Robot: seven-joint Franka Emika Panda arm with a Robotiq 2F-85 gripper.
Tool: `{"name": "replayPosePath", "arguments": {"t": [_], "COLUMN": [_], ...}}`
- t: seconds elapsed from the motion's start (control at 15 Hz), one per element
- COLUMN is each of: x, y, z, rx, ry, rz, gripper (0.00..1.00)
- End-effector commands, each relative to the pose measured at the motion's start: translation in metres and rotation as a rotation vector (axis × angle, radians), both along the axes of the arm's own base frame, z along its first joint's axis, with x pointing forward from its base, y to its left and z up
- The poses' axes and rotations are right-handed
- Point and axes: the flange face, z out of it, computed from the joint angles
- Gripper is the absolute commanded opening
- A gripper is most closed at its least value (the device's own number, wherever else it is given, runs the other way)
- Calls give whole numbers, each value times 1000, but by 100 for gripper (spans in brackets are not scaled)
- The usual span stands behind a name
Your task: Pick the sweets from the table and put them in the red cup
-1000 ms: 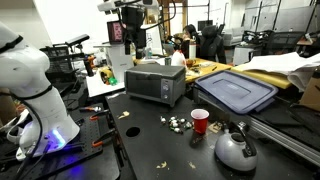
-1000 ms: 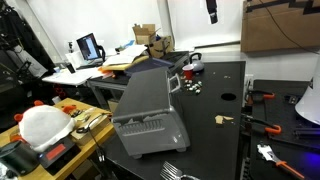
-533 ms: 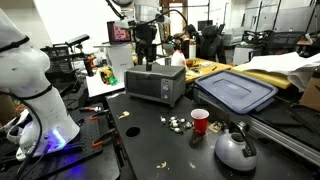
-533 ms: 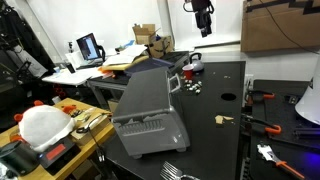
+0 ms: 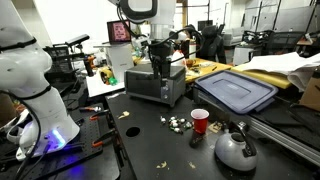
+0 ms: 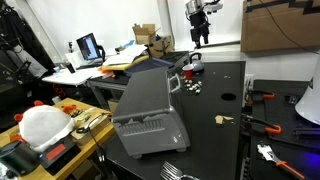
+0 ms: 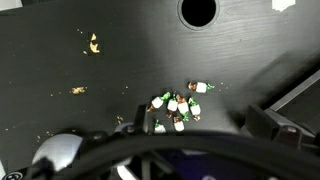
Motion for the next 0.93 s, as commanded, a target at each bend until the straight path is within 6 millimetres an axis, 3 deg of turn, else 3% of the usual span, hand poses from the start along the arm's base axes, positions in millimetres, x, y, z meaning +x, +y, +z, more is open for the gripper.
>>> {"name": "replayPosePath", "arguments": {"t": [0.0,0.87], "x": [17,54], "y": [-18,-57], "z": [-15,-82], "rx": [-8,-23], "ry": [-2,72], "rz": [-80,-237], "gripper": [100,100]}}
